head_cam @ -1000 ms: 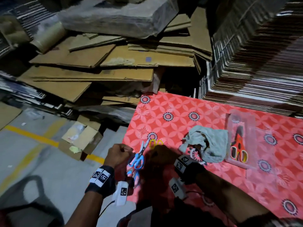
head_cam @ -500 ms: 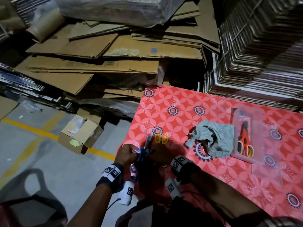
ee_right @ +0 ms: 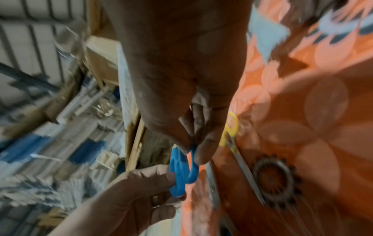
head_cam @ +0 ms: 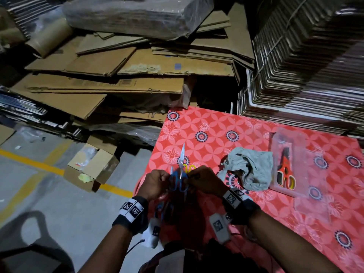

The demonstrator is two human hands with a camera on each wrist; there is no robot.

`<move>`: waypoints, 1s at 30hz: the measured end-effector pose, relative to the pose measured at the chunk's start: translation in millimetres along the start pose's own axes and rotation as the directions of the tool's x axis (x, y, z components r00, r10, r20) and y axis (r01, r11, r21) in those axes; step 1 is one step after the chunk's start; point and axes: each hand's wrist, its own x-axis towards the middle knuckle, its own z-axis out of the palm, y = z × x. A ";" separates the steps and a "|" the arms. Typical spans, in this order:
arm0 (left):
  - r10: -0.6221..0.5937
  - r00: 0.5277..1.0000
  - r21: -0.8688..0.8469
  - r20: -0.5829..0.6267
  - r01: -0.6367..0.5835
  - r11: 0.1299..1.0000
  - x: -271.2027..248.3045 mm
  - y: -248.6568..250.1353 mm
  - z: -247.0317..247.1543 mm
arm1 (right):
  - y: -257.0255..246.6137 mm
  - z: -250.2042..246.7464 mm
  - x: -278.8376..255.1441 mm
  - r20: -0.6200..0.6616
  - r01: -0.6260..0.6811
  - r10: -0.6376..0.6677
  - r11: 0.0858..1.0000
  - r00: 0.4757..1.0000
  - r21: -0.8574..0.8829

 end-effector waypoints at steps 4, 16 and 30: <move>0.034 0.999 -0.072 0.038 -0.031 0.997 5.3 33.5 2.2 | -3.5 -33.3 -11.8 -0.017 0.082 -0.082 0.997 0.997 -0.004; 0.399 0.916 -0.044 -0.029 -0.400 0.915 -2.9 142.9 20.8 | -16.6 -117.7 -72.2 -0.171 0.104 -0.094 0.993 0.981 0.051; 0.490 0.836 0.105 -0.248 -0.480 0.871 15.6 187.6 31.2 | -3.3 -181.1 -109.9 -0.163 0.128 -0.135 0.990 0.977 -0.053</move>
